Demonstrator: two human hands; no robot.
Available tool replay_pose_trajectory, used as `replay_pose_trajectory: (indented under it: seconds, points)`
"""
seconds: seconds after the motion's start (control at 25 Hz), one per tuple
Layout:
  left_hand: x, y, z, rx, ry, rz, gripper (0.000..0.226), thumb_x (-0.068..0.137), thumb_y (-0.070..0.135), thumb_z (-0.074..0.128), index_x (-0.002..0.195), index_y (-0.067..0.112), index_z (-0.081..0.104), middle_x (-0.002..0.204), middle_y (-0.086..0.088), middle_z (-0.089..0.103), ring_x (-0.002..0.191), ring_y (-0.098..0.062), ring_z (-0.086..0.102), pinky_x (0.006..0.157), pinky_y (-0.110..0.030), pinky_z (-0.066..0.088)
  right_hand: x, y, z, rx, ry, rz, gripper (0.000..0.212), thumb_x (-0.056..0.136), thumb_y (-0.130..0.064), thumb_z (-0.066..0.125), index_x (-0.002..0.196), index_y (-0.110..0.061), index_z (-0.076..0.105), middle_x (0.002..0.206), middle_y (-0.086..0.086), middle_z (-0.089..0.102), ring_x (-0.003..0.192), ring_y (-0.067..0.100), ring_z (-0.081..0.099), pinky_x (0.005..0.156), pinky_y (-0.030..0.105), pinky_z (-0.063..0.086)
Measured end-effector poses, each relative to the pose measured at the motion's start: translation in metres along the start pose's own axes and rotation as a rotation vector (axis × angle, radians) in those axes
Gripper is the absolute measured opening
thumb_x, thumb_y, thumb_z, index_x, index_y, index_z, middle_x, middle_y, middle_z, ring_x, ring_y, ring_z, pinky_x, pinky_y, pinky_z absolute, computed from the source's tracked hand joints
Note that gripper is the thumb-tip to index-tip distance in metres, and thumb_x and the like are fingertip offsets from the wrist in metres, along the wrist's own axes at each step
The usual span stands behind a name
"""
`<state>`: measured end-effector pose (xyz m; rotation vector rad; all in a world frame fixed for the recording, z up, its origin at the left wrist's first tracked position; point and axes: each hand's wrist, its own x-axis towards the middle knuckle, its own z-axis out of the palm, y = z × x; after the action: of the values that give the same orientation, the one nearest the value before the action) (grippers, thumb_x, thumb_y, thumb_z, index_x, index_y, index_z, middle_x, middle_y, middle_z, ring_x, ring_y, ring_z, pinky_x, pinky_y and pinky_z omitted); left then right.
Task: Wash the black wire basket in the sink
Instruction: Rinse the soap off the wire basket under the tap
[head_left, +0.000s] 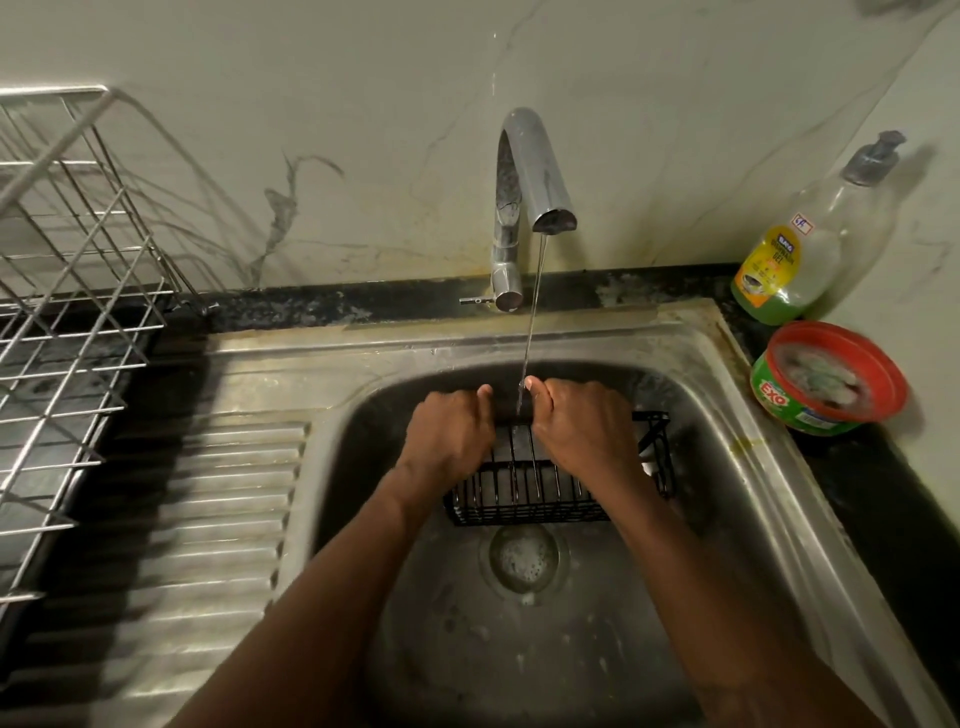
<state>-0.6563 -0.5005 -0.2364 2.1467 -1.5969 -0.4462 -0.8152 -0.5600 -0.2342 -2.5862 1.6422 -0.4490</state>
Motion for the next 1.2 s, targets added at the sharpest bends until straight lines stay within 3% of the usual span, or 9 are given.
replay_pose_trajectory:
  seconds: [0.2, 0.36, 0.52, 0.64, 0.72, 0.88, 1.0, 1.12, 1.2]
  points:
    - [-0.029, 0.055, 0.031, 0.311, 0.118, 0.118, 0.048, 0.106, 0.035, 0.024, 0.082, 0.024, 0.064, 0.081, 0.001, 0.07, 0.077, -0.021, 0.065, 0.082, -0.04, 0.045, 0.002, 0.005, 0.005, 0.062, 0.023, 0.038, 0.054, 0.108, -0.045, 0.032, 0.078, -0.016, 0.067, 0.063, 0.007, 0.067, 0.054, 0.025, 0.062, 0.05, 0.03, 0.035]
    - [-0.02, 0.034, 0.016, 0.256, -0.017, 0.2, 0.049, 0.107, 0.042, 0.02, 0.078, 0.026, 0.056, 0.075, 0.006, 0.063, 0.07, -0.014, 0.061, 0.075, -0.035, 0.044, 0.0, 0.008, 0.003, 0.104, 0.045, 0.051, 0.053, 0.107, -0.044, 0.032, 0.077, -0.014, 0.064, 0.059, 0.008, 0.064, 0.049, 0.025, 0.059, 0.047, 0.033, 0.044]
    - [0.003, 0.006, 0.001, -0.156, -0.053, -0.199, 0.066, 0.106, 0.053, 0.023, 0.069, 0.016, 0.063, 0.063, -0.001, 0.065, 0.056, -0.017, 0.064, 0.063, -0.037, 0.058, 0.008, 0.002, 0.001, 0.045, -0.006, 0.131, 0.052, 0.109, -0.044, 0.031, 0.074, -0.019, 0.06, 0.062, 0.007, 0.065, 0.054, 0.024, 0.063, 0.051, 0.03, 0.041]
    - [-0.017, 0.036, 0.022, 0.188, 0.114, -0.005, 0.057, 0.107, 0.043, 0.019, 0.088, 0.021, 0.068, 0.09, -0.001, 0.071, 0.086, -0.02, 0.065, 0.087, -0.044, 0.053, 0.01, 0.0, -0.004, 0.052, -0.023, 0.159, 0.045, 0.108, -0.041, 0.039, 0.087, -0.014, 0.069, 0.077, 0.013, 0.073, 0.072, 0.033, 0.07, 0.059, 0.032, 0.041]
    - [-0.025, 0.053, 0.028, 0.261, 0.107, 0.117, 0.052, 0.106, 0.038, 0.018, 0.095, 0.022, 0.066, 0.097, -0.001, 0.069, 0.096, -0.022, 0.063, 0.096, -0.043, 0.044, 0.01, 0.0, -0.005, 0.05, -0.01, 0.141, 0.036, 0.106, -0.038, 0.046, 0.094, -0.014, 0.071, 0.08, 0.012, 0.074, 0.071, 0.031, 0.069, 0.058, 0.031, 0.04]
    - [0.007, 0.048, 0.016, 0.251, 0.02, -0.016, 0.06, 0.105, 0.044, 0.023, 0.063, 0.017, 0.057, 0.062, 0.001, 0.06, 0.064, -0.022, 0.063, 0.069, -0.034, 0.046, 0.007, 0.004, -0.001, 0.143, 0.078, 0.114, 0.039, 0.107, -0.036, 0.044, 0.086, -0.016, 0.07, 0.065, 0.004, 0.069, 0.049, 0.016, 0.054, 0.046, 0.025, 0.024]
    - [0.018, 0.056, 0.015, 0.211, 0.067, -0.149, 0.057, 0.105, 0.044, 0.029, 0.065, 0.016, 0.059, 0.065, -0.002, 0.061, 0.065, -0.025, 0.063, 0.061, -0.032, 0.044, 0.007, 0.004, -0.002, 0.122, 0.051, 0.077, 0.051, 0.109, -0.043, 0.036, 0.082, -0.016, 0.07, 0.064, 0.002, 0.068, 0.05, 0.017, 0.055, 0.048, 0.026, 0.027]
    - [-0.008, 0.049, 0.021, 0.24, 0.126, 0.007, 0.054, 0.108, 0.04, 0.021, 0.072, 0.023, 0.058, 0.073, 0.0, 0.065, 0.073, -0.022, 0.062, 0.076, -0.038, 0.046, 0.013, -0.002, -0.005, 0.024, -0.04, 0.098, 0.051, 0.107, -0.047, 0.034, 0.087, -0.017, 0.069, 0.076, 0.008, 0.072, 0.067, 0.027, 0.067, 0.056, 0.03, 0.037]
    - [-0.03, 0.036, 0.028, 0.274, 0.124, 0.169, 0.045, 0.107, 0.035, 0.021, 0.1, 0.023, 0.064, 0.1, -0.001, 0.066, 0.099, -0.023, 0.061, 0.095, -0.038, 0.041, 0.014, -0.007, -0.005, 0.015, -0.055, 0.09, 0.048, 0.107, -0.048, 0.035, 0.085, -0.019, 0.066, 0.074, 0.007, 0.071, 0.068, 0.027, 0.069, 0.057, 0.032, 0.044]
